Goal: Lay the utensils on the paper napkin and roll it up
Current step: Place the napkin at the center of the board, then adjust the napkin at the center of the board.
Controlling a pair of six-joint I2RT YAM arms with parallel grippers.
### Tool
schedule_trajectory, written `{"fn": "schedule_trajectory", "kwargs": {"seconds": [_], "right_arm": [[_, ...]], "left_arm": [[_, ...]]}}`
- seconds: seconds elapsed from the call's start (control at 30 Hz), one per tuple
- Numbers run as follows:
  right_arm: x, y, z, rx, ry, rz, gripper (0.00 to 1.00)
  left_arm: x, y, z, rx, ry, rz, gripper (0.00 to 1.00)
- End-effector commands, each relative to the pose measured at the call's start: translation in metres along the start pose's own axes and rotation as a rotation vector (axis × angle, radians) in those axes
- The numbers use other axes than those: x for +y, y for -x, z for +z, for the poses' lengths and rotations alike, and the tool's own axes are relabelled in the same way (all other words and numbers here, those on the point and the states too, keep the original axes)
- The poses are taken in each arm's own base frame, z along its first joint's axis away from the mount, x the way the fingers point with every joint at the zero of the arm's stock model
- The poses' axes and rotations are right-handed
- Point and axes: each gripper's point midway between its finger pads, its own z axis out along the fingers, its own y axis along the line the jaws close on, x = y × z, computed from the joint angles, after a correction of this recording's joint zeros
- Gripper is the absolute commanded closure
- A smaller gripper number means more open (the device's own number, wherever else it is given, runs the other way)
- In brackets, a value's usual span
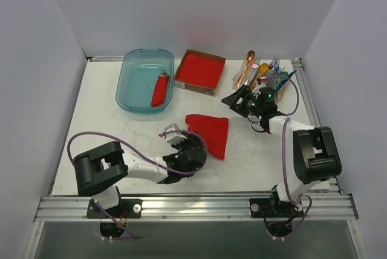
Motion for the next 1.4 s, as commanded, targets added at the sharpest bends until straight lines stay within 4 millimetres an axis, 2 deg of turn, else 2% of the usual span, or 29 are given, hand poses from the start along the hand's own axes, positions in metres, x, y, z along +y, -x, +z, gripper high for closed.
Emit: {"fn": "schedule_trajectory", "kwargs": {"seconds": [0.0, 0.03, 0.1, 0.13, 0.2, 0.27, 0.47, 0.5, 0.53, 0.6, 0.63, 0.67, 0.7, 0.73, 0.77, 0.8, 0.83, 0.87, 0.93, 0.97, 1.03, 1.07, 1.1, 1.13, 1.17, 1.23, 1.27, 1.33, 1.37], "right_arm": [[0.005, -0.011, -0.009, 0.032, 0.044, -0.067, 0.37], [0.002, -0.017, -0.011, 0.045, 0.041, -0.083, 0.38], [0.002, -0.026, -0.013, 0.066, 0.038, -0.102, 0.39], [-0.003, -0.031, -0.014, 0.080, 0.024, -0.121, 0.40], [-0.002, -0.035, -0.017, 0.088, 0.017, -0.148, 0.41], [-0.006, -0.039, -0.020, 0.097, -0.005, -0.168, 0.43], [0.002, -0.040, -0.034, 0.064, -0.037, -0.252, 0.44], [0.006, -0.038, -0.037, 0.051, -0.037, -0.274, 0.45], [0.009, -0.043, -0.038, 0.062, -0.043, -0.287, 0.50], [0.012, -0.045, -0.036, 0.066, -0.055, -0.313, 0.55], [0.012, -0.053, -0.035, 0.089, -0.064, -0.314, 0.60], [0.007, -0.056, -0.033, 0.100, -0.078, -0.311, 0.62], [0.001, -0.057, -0.031, 0.101, -0.097, -0.300, 0.65], [-0.003, -0.056, -0.029, 0.092, -0.106, -0.294, 0.72], [-0.010, -0.056, -0.027, 0.091, -0.122, -0.284, 0.77], [-0.013, -0.057, -0.026, 0.092, -0.120, -0.276, 0.80], [-0.014, -0.058, -0.024, 0.094, -0.112, -0.266, 0.87], [-0.020, -0.060, -0.021, 0.104, -0.124, -0.257, 0.89], [-0.026, -0.062, -0.018, 0.109, -0.135, -0.242, 0.93], [-0.033, -0.064, -0.015, 0.118, -0.151, -0.236, 0.94], [-0.042, -0.064, -0.013, 0.119, -0.173, -0.228, 0.96], [-0.051, -0.068, -0.010, 0.132, -0.192, -0.211, 0.96], [-0.055, -0.067, -0.009, 0.133, -0.199, -0.202, 0.97], [-0.059, -0.068, -0.008, 0.137, -0.207, -0.195, 0.98], [-0.066, -0.071, -0.006, 0.146, -0.221, -0.183, 1.00], [-0.074, -0.070, -0.006, 0.142, -0.238, -0.171, 1.00], [-0.081, -0.071, -0.006, 0.141, -0.259, -0.165, 1.00], [-0.086, -0.070, -0.007, 0.136, -0.276, -0.160, 1.00], [-0.090, -0.071, -0.006, 0.139, -0.286, -0.157, 1.00]], "left_arm": [[0.009, 0.012, -0.022, -0.028, 0.038, -0.081, 0.86], [0.015, 0.009, -0.027, -0.016, 0.049, -0.059, 0.58], [0.013, 0.011, -0.034, -0.014, 0.043, -0.032, 0.18], [0.020, 0.009, -0.039, 0.000, 0.056, 0.025, 0.06], [0.023, 0.014, -0.042, 0.021, 0.081, 0.031, 0.06], [0.038, 0.020, -0.047, 0.037, 0.136, 0.090, 0.06], [0.050, 0.061, -0.062, 0.052, 0.172, 0.252, 0.06], [0.044, 0.063, -0.062, 0.061, 0.154, 0.244, 0.06], [0.043, 0.062, -0.064, 0.112, 0.124, 0.379, 0.06], [0.031, 0.068, -0.063, 0.166, 0.058, 0.416, 0.06], [0.015, 0.057, -0.066, 0.248, -0.046, 0.454, 0.06], [0.011, 0.054, -0.069, 0.288, -0.126, 0.467, 0.06], [-0.007, 0.060, -0.063, 0.282, -0.205, 0.413, 0.06], [-0.015, 0.052, -0.068, 0.355, -0.283, 0.405, 0.06], [-0.022, 0.053, -0.069, 0.379, -0.347, 0.395, 0.06], [-0.023, 0.059, -0.059, 0.385, -0.369, 0.385, 0.06], [-0.030, 0.054, -0.063, 0.430, -0.424, 0.381, 0.00], [-0.030, 0.050, -0.061, 0.450, -0.433, 0.392, 0.08], [-0.037, 0.044, -0.059, 0.478, -0.465, 0.421, 0.16], [-0.033, 0.033, -0.055, 0.504, -0.451, 0.447, 0.17], [-0.041, 0.024, -0.054, 0.527, -0.486, 0.456, 0.25], [-0.035, 0.012, -0.051, 0.552, -0.472, 0.470, 0.27], [-0.040, 0.010, -0.048, 0.542, -0.491, 0.451, 0.30], [-0.038, 0.005, -0.045, 0.558, -0.497, 0.444, 0.32], [-0.030, -0.005, -0.040, 0.576, -0.481, 0.446, 0.41], [-0.033, -0.012, -0.035, 0.589, -0.499, 0.432, 0.49], [-0.025, -0.020, -0.028, 0.603, -0.478, 0.442, 0.56], [-0.022, -0.025, -0.022, 0.605, -0.468, 0.449, 0.60], [-0.014, -0.032, -0.017, 0.616, -0.444, 0.460, 0.61]]}}
